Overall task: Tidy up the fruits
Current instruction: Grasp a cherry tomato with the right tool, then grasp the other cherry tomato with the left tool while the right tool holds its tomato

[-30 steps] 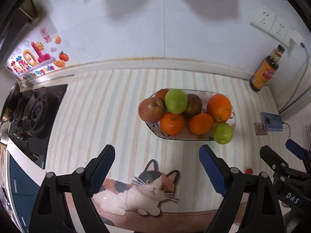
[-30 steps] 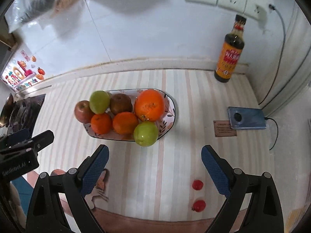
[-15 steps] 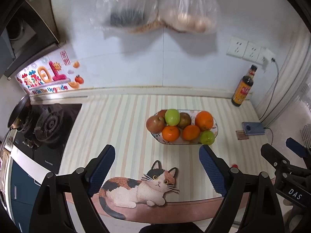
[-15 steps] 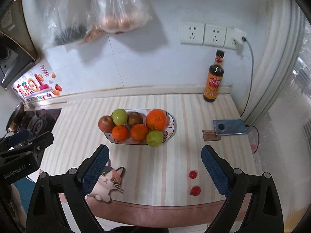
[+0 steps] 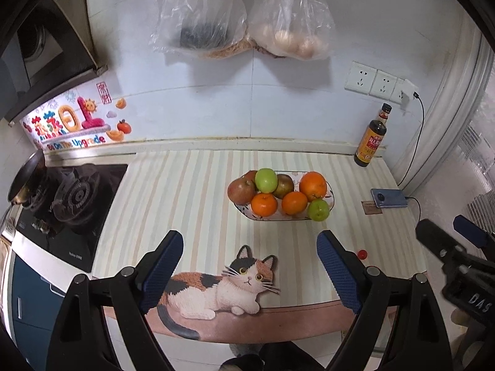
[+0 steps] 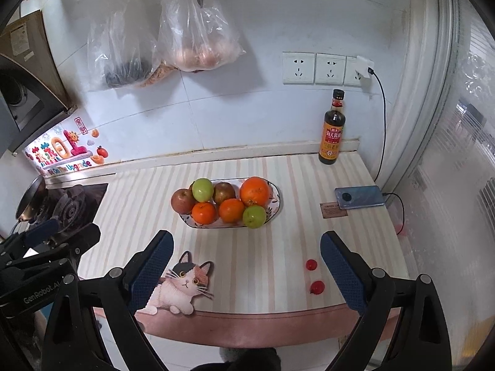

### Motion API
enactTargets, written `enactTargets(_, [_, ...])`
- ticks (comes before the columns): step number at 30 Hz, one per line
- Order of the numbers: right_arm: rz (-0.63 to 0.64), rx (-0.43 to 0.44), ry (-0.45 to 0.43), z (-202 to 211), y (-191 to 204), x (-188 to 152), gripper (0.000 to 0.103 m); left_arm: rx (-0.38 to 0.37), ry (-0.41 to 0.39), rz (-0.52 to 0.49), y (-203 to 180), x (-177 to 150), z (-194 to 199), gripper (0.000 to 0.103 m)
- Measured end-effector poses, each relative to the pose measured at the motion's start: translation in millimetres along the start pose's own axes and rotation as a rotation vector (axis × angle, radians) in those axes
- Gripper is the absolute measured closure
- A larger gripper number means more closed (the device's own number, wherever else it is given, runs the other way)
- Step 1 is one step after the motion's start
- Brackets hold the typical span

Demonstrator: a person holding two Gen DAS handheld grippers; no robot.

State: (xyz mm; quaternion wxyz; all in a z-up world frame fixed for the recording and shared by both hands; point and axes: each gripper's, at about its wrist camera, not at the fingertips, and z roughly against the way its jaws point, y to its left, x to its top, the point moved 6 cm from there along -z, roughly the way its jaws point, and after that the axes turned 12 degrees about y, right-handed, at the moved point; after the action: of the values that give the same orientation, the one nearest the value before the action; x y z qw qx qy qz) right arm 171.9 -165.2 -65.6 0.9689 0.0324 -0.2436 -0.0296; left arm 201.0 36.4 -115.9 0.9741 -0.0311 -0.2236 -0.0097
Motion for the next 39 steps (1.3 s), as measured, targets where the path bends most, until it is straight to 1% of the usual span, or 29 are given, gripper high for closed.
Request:
enactTargets(1, [-0.006,0.003,0.003,-2.0,-3.1,0.0,0.005,0.003,0.007,0.000,-0.8,-1.2,-3.2,0.014])
enactTargets(2, [-0.011,0.007,0.008,-4.8,-7.2,0.9,0.004,0.001,0.026,-0.002,-3.0,-2.7,-9.4,0.012])
enactTargets(4, [-0.025,0.021,0.020,-12.0,-15.6,1.6,0.004,0.007,0.052,-0.001,-7.5,-4.9,-19.6,0.000])
enactTargets(7, [-0.066,0.075,0.079,-38.5,-38.2,-1.1,0.004,0.027,0.084,0.005,-17.7,-7.9,-39.9,0.000])
enactTargets(8, [-0.091,0.081,0.118,-55.4,-52.7,-4.7,0.004,0.036,0.100,0.004,-21.8,-9.7,-47.3,0.000])
enactTargets(11, [-0.152,0.073,0.185,-93.7,-91.6,-15.4,0.004,0.051,0.147,-0.015,-40.9,-14.3,-76.2,0.000])
enactTargets(12, [-0.169,0.066,0.210,-107.8,-105.7,-19.9,0.007,0.064,0.171,-0.032,-50.5,-16.2,-89.8,0.000])
enactTargets(13, [-0.179,0.067,0.235,-120.3,-116.9,-24.2,0.020,0.070,0.189,-0.044,-57.4,-17.6,-99.6,0.000])
enactTargets(14, [-0.193,0.072,0.267,-135.3,-130.0,-29.9,0.040,0.086,0.221,-0.056,-65.8,-20.5,-113.6,0.000])
enactTargets(15, [-0.208,0.072,0.313,-156.2,-145.9,-38.8,0.043,0.092,0.261,-0.065,-76.4,-23.8,-130.2,0.000])
enactTargets(18, [-0.234,0.103,0.398,-200.3,-171.5,-59.1,0.046,0.094,0.350,-0.091,-104.7,-30.5,-171.2,0.000])
enactTargets(20, [-0.251,0.122,0.456,-229.6,-183.2,-74.8,0.050,0.118,0.391,-0.127,-121.5,-32.9,-195.3,0.000])
enactTargets(23, [-0.265,0.140,0.508,-261.8,-189.7,-91.6,0.053,0.139,0.456,-0.176,-142.5,-34.6,-228.9,0.000])
enactTargets(25, [-0.271,0.156,0.531,-277.3,-190.5,-100.1,0.053,0.149,0.486,-0.198,-151.5,-34.8,-245.1,0.000])
enactTargets(27, [-0.261,0.155,0.550,-289.4,-188.7,-106.6,0.055,0.154,0.517,-0.210,-159.1,-35.9,-259.7,0.000])
enactTargets(29, [-0.241,0.145,0.568,-298.0,-186.1,-112.3,0.068,0.145,0.546,-0.213,-166.2,-35.8,-269.4,0.000])
enactTargets(32, [-0.239,0.143,0.529,-293.2,-192.3,-112.9,0.069,0.119,0.556,-0.219,-179.6,-32.5,-275.4,0.000])
enactTargets(35, [-0.287,0.147,0.499,-280.9,-214.1,-109.4,0.069,0.053,0.570,-0.232,-201.2,-30.6,-279.3,0.002])
enactTargets(36, [-0.304,0.142,0.493,-277.6,-223.5,-109.5,0.069,0.023,0.576,-0.246,-211.6,-32.4,-281.8,0.004])
enactTargets(38, [-0.325,0.128,0.486,-273.9,-238.8,-108.2,0.068,-0.018,0.592,-0.275,-232.5,-35.6,-286.5,0.020])
enactTargets(39, [-0.339,0.116,0.483,-272.7,-248.9,-109.3,0.068,-0.033,0.607,-0.287,-242.6,-38.4,-290.5,0.024])
